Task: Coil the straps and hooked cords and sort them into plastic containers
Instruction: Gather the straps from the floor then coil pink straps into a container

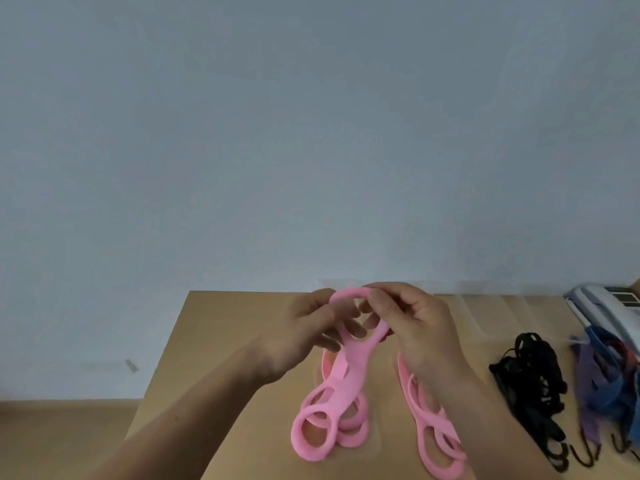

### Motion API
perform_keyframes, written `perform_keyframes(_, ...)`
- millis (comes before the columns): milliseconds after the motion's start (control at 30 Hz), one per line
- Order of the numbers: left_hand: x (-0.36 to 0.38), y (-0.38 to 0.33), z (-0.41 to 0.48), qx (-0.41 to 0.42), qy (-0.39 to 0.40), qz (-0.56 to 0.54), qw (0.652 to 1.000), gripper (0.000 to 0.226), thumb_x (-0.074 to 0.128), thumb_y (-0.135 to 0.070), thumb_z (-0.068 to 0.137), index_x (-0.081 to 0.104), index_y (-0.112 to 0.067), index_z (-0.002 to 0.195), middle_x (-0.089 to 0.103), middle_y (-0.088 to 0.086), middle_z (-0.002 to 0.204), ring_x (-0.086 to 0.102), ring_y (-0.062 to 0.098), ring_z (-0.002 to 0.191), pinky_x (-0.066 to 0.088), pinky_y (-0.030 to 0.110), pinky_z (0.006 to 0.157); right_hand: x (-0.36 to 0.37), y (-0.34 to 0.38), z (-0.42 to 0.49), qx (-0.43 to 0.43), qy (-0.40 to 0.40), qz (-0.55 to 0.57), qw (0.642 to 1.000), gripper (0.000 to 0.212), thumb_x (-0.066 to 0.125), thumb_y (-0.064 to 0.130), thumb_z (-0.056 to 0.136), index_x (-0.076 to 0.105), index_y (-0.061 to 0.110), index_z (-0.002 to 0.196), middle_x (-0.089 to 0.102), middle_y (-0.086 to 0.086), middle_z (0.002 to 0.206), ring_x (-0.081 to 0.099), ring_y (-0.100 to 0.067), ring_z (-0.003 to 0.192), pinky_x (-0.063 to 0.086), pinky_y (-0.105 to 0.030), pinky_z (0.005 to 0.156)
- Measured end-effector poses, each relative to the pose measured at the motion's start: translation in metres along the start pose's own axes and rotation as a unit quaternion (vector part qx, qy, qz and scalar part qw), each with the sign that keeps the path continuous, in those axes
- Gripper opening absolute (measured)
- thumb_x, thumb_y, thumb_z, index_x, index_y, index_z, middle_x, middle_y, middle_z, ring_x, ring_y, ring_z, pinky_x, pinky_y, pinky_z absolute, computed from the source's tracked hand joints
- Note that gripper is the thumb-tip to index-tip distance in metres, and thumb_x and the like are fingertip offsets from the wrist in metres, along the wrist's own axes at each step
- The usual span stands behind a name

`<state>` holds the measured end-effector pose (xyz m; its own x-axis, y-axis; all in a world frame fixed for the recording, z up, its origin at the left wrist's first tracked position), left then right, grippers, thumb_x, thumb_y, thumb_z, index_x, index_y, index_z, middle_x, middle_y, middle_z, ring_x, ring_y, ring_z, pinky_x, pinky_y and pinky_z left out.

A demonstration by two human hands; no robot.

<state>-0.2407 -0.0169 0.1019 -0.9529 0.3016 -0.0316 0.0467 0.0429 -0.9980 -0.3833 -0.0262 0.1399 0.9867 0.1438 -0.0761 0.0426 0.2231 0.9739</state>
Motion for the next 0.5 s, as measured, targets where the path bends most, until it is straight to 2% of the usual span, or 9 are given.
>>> perform_keyframes(100, 0.013, 0.002, 0.002, -0.043, -0.021, -0.062, 0.997, 0.056, 0.053, -0.057, 0.087, 0.068, -0.006, 0.103, 0.074, 0.021, 0.094, 0.071, 0.037, 0.087, 0.058, 0.044, 0.077, -0.011, -0.007, 0.002, 0.02, 0.03, 0.026, 0.999, 0.012, 0.068, 0.021, 0.086, 0.078, 0.026, 0.089, 0.075, -0.002, 0.079, 0.069, -0.014, 0.07, 0.054, -0.019, 0.062)
perform_keyframes(200, 0.024, 0.001, 0.005, -0.075, -0.049, -0.083, 0.992, 0.059, 0.056, -0.054, 0.087, 0.065, 0.002, 0.103, 0.073, 0.024, 0.091, 0.068, 0.038, 0.076, 0.058, 0.042, 0.066, -0.023, -0.011, 0.004, 0.02, 0.054, 0.03, 0.998, 0.016, 0.071, 0.029, 0.077, 0.078, 0.034, 0.091, 0.076, -0.001, 0.086, 0.069, -0.02, 0.084, 0.057, -0.024, 0.072)
perform_keyframes(300, 0.031, 0.001, 0.006, -0.083, -0.08, -0.087, 0.99, 0.067, 0.062, -0.057, 0.081, 0.065, 0.006, 0.106, 0.072, 0.023, 0.088, 0.065, 0.037, 0.072, 0.056, 0.039, 0.06, -0.026, -0.015, 0.006, 0.021, 0.09, 0.035, 0.995, 0.024, 0.076, 0.025, 0.072, 0.077, 0.036, 0.094, 0.076, 0.004, 0.091, 0.07, -0.016, 0.088, 0.056, -0.023, 0.076)
perform_keyframes(367, 0.032, 0.003, 0.004, -0.078, -0.101, -0.081, 0.988, 0.059, 0.065, -0.052, 0.083, 0.068, 0.003, 0.101, 0.072, 0.019, 0.084, 0.064, 0.035, 0.07, 0.057, 0.041, 0.06, -0.025, -0.019, 0.007, 0.022, 0.11, 0.023, 0.993, 0.028, 0.079, 0.013, 0.076, 0.077, 0.035, 0.093, 0.076, 0.006, 0.088, 0.069, -0.014, 0.085, 0.056, -0.022, 0.072)
perform_keyframes(433, 0.032, 0.003, 0.002, -0.07, -0.109, -0.076, 0.989, 0.039, 0.067, -0.043, 0.084, 0.075, -0.006, 0.094, 0.073, 0.017, 0.084, 0.064, 0.034, 0.07, 0.057, 0.042, 0.062, -0.026, -0.022, 0.007, 0.018, 0.126, -0.006, 0.992, 0.033, 0.077, 0.004, 0.08, 0.077, 0.034, 0.093, 0.075, 0.007, 0.086, 0.068, -0.012, 0.081, 0.054, -0.021, 0.068)
perform_keyframes(500, 0.03, 0.002, -0.002, -0.056, -0.109, -0.064, 0.99, 0.026, 0.069, -0.036, 0.085, 0.077, -0.012, 0.089, 0.074, 0.017, 0.091, 0.065, 0.034, 0.072, 0.058, 0.041, 0.061, -0.025, -0.026, 0.006, 0.036, 0.136, -0.001, 0.99, 0.028, 0.077, 0.008, 0.081, 0.075, 0.031, 0.097, 0.075, 0.004, 0.089, 0.069, -0.013, 0.082, 0.053, -0.021, 0.067)
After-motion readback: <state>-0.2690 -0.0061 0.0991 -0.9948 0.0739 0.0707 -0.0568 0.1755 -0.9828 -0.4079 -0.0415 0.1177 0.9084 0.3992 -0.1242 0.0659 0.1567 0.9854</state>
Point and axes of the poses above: each hand's wrist, its own z-axis towards the middle knuckle, its own x-axis out of the palm, y = z × x, the point moved 9 cm from there along z, towards the middle knuckle
